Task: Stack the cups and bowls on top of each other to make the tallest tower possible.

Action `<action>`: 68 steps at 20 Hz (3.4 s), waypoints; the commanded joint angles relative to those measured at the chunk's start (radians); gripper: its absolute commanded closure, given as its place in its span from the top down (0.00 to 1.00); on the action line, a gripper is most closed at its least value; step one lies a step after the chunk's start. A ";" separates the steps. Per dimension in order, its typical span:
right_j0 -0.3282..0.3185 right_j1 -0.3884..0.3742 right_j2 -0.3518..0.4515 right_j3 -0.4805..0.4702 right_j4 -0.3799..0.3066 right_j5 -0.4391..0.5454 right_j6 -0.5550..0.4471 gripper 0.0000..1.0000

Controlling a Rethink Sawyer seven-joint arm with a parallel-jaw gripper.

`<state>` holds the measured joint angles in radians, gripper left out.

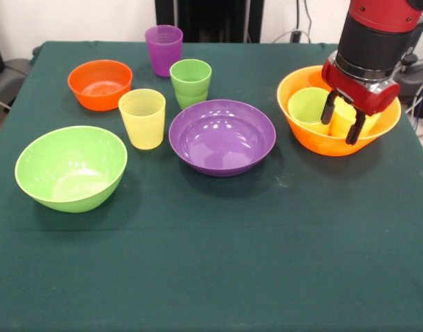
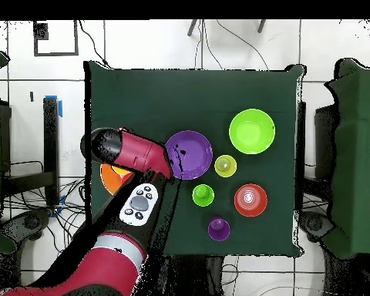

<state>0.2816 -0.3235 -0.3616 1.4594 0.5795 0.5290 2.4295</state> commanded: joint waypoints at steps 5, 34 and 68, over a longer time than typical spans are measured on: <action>0.000 0.119 0.087 -0.050 -0.004 -0.069 0.164 1.00; 0.002 0.131 0.094 -0.073 0.006 -0.044 0.166 1.00; -0.005 0.136 0.085 -0.099 -0.009 -0.020 0.144 0.00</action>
<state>0.2877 -0.2396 -0.3639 1.4008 0.5797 0.5069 2.4295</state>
